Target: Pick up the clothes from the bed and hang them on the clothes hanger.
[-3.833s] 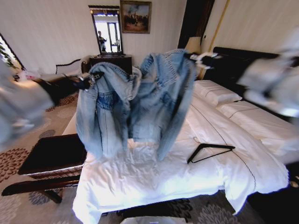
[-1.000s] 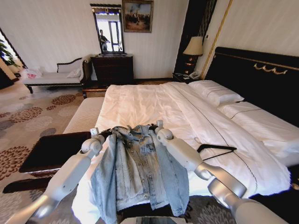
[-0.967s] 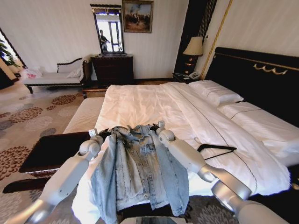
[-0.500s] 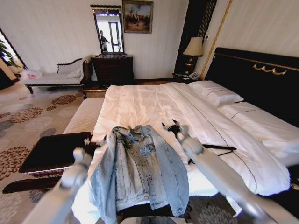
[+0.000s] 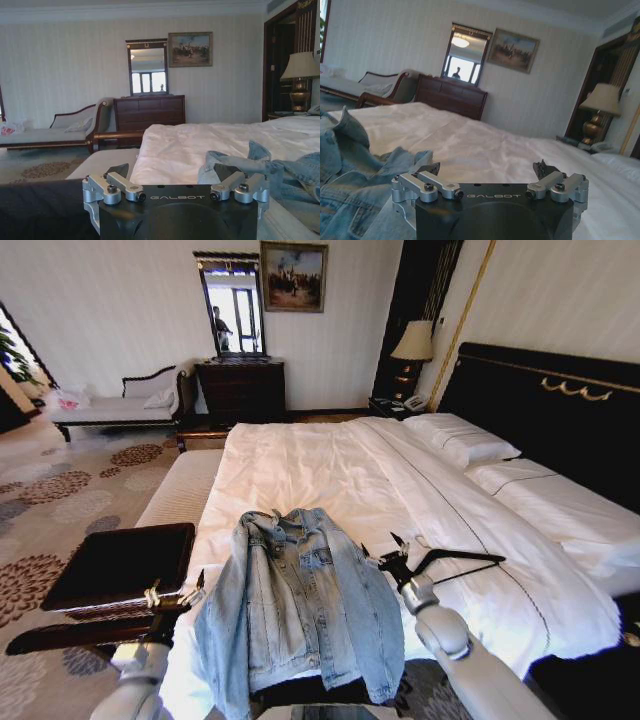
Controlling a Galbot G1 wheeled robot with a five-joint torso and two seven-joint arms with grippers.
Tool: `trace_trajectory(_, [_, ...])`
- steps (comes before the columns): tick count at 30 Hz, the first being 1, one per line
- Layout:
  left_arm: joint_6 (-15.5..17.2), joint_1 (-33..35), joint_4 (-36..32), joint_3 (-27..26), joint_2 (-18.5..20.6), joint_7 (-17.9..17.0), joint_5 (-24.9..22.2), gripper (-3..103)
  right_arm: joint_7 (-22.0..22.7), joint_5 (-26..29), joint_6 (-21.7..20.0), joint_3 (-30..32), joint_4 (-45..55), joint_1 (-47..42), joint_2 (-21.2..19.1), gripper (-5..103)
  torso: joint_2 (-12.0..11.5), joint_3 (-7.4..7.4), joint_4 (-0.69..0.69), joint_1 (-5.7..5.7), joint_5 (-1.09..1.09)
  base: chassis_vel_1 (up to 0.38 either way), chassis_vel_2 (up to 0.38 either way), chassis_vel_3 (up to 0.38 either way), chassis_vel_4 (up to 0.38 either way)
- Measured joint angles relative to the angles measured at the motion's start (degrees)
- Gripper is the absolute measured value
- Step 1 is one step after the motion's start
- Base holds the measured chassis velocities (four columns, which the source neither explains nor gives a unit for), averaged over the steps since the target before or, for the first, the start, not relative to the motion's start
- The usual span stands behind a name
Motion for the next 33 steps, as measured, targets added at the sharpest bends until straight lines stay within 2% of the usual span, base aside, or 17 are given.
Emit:
trace_trajectory(10, [-1.3,2.3,-0.9,0.9,-2.1,0.4,1.3,97,0.0,2.5,0.5,1.9,3.9,-2.8,-1.1,100,0.0,0.01,0.01,0.02,-0.02,0.000,0.000,0.000,0.000])
trace_trajectory(13, [-1.3,2.5,-1.3,1.0,-2.5,0.4,1.3,97,0.0,1.6,-0.1,1.9,4.7,-4.7,1.4,100,0.0,0.01,0.00,0.02,-0.02,0.000,0.000,0.000,0.000])
trace_trajectory(22, [-1.3,2.8,-1.3,2.0,-3.5,0.2,2.0,97,-0.2,0.0,-0.5,2.2,4.0,-6.2,4.1,100,0.0,0.01,0.00,0.02,-0.01,0.000,0.000,0.000,0.000])
trace_trajectory(33, [-1.1,2.6,-1.4,4.0,-3.3,-0.1,3.2,97,0.1,0.6,-1.7,2.1,4.1,-5.7,3.2,100,0.0,0.01,0.00,0.02,-0.02,-0.008,-0.008,0.009,0.007])
